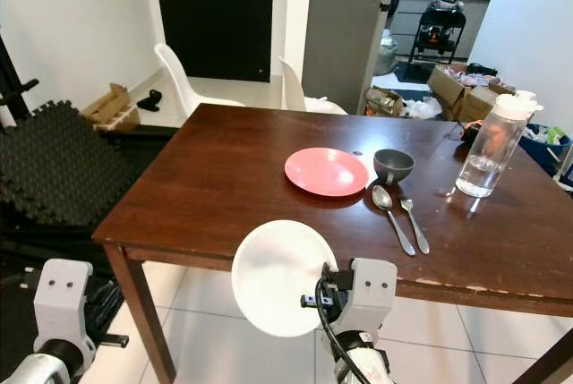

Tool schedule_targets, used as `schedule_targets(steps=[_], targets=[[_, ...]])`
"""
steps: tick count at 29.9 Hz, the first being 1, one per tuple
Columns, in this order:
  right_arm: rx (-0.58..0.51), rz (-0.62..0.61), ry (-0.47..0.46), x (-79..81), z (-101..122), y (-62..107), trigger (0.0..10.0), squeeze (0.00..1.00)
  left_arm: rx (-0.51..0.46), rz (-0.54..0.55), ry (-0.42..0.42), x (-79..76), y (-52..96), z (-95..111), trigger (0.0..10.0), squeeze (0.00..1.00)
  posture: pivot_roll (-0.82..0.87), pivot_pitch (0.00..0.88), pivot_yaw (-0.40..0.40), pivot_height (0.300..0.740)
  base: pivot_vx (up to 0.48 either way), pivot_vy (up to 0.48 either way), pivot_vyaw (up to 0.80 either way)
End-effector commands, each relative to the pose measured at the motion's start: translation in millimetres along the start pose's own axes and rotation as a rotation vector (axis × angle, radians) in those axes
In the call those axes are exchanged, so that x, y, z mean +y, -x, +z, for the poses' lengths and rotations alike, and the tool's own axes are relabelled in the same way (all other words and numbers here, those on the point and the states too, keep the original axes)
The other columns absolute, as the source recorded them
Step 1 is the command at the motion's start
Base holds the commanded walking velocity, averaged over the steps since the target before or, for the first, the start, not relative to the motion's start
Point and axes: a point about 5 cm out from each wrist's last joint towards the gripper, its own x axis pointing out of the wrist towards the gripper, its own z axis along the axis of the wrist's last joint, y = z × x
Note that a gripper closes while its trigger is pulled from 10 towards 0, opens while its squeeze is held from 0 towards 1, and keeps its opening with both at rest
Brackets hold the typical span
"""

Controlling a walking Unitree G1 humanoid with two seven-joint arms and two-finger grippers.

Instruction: Setting the table

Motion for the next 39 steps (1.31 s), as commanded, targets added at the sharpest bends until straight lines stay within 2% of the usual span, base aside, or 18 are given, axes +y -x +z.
schedule_targets(steps=[1,4,5,6,7,8,9,10,12,15,16,17,18,22,23,25,28,39], targets=[[0.039,0.001,0.006,-2.2,-8.7,3.6,10.0,0.00,0.042,-0.008,-0.011,0.0,1.2,-10.9,10.0,0.00,0.01,0.095,0.081,0.740,0.000,0.000,0.00],[0.095,0.037,0.045,-3.9,-21.1,7.7,10.0,0.00,0.084,-0.030,-0.034,1.0,1.7,-21.4,10.0,0.00,0.01,0.093,0.079,0.740,0.000,0.000,0.00],[0.153,0.046,0.089,-9.3,-34.9,12.2,10.0,0.00,0.115,-0.028,-0.049,4.5,2.3,-30.9,10.0,0.00,0.01,0.093,0.078,0.740,0.000,0.000,0.00],[0.153,0.046,0.089,-9.3,-34.9,12.2,10.0,0.00,0.115,-0.028,-0.049,4.5,2.3,-30.9,10.0,0.00,0.01,0.093,0.078,0.740,0.000,0.000,0.00],[0.253,0.025,0.143,-24.9,-59.9,23.5,10.0,0.00,0.180,-0.007,-0.082,14.8,4.8,-51.1,10.0,0.00,0.01,0.094,0.078,0.740,0.000,0.000,0.00],[0.253,0.025,0.143,-24.9,-59.9,23.5,10.0,0.00,0.180,-0.007,-0.082,14.8,4.8,-51.1,10.0,0.00,0.01,0.094,0.078,0.740,0.000,0.000,0.00],[0.307,-0.003,0.162,-36.5,-73.6,32.9,10.0,0.00,0.230,0.004,-0.091,23.3,8.6,-65.0,10.0,0.00,0.01,0.096,0.075,0.740,0.000,0.000,0.00],[0.370,-0.045,0.171,-50.9,-88.3,46.3,10.0,0.00,0.309,0.005,-0.066,33.3,16.0,-83.7,10.0,0.00,0.01,0.096,0.074,0.740,0.000,0.000,0.00],[0.392,-0.057,0.168,-54.9,-92.6,50.6,10.0,0.00,0.340,-0.006,-0.048,35.0,18.7,-89.9,10.0,0.00,0.01,0.096,0.071,0.740,0.000,0.000,0.00],[0.505,-0.101,0.194,-69.7,-115.6,70.0,10.0,0.00,0.458,-0.048,-0.058,37.7,28.3,-120.2,10.0,0.00,0.01,0.099,0.070,0.740,0.000,0.000,0.00],[0.546,-0.116,0.216,-74.9,-124.7,78.4,10.0,0.00,0.508,-0.019,-0.062,40.9,32.2,-134.0,10.0,0.00,0.01,0.099,0.074,0.740,0.000,0.000,0.00],[0.546,-0.116,0.216,-74.9,-124.7,78.4,10.0,0.00,0.508,-0.019,-0.062,40.9,32.2,-134.0,10.0,0.00,0.01,0.099,0.074,0.740,0.000,0.000,0.00],[0.567,-0.136,0.232,-79.7,-130.5,85.7,10.0,0.00,0.552,0.014,-0.045,42.2,36.4,-146.6,10.0,0.00,0.00,0.100,0.075,0.740,0.000,0.000,0.00],[0.521,-0.151,0.214,-80.3,-123.8,82.3,10.0,0.00,0.527,0.009,-0.004,38.2,35.0,-144.4,10.0,0.00,0.00,0.103,0.076,0.740,0.000,0.000,0.00],[0.485,-0.161,0.203,-81.3,-118.4,78.5,10.0,0.00,0.504,-0.001,0.016,35.6,32.7,-140.9,10.0,0.00,0.00,0.104,0.074,0.740,0.000,0.000,-0.80],[0.485,-0.161,0.203,-81.3,-118.4,78.5,10.0,0.00,0.504,-0.001,0.016,35.6,32.7,-140.9,10.0,0.00,0.00,0.104,0.074,0.740,0.000,0.000,-0.80],[0.406,-0.191,0.207,-88.4,-104.7,66.8,10.0,0.00,0.458,-0.027,0.038,30.4,26.0,-132.9,10.0,0.00,0.00,0.104,0.069,0.740,0.000,0.000,-0.80],[0.373,-0.202,0.235,-93.9,-104.0,65.0,10.0,0.00,0.435,-0.041,0.038,29.9,21.3,-135.0,10.0,0.00,0.00,0.106,0.070,0.740,0.000,0.000,-0.79]])
